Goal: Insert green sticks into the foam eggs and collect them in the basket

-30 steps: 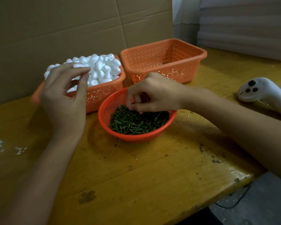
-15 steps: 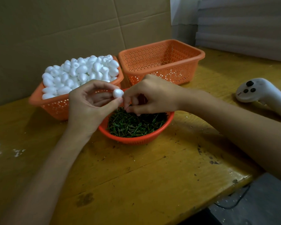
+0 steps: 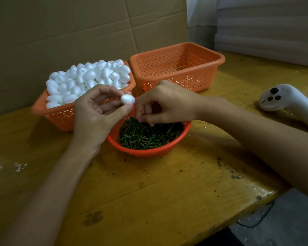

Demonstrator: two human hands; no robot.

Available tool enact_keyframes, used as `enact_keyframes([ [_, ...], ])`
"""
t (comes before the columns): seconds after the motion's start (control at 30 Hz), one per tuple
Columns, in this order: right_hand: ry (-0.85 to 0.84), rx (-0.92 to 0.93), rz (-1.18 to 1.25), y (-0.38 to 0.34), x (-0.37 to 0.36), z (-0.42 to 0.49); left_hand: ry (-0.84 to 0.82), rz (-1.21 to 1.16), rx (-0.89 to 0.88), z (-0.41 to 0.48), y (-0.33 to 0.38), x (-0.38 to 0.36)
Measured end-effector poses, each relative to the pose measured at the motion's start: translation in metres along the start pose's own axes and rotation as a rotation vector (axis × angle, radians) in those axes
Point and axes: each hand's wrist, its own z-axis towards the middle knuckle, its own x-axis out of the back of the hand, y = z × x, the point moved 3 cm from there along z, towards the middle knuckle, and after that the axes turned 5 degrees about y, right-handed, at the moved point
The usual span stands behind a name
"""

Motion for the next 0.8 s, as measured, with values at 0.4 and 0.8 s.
enact_keyframes([
  [0.4, 0.006, 0.002, 0.013, 0.0005, -0.0005, -0.0001, -0.011, -0.025, 0.0, -0.0002, -0.0011, -0.0002],
  [0.8, -0.009, -0.016, 0.009, -0.0008, 0.0005, -0.0002, -0.007, -0.026, 0.011, -0.001, 0.0017, -0.0011],
])
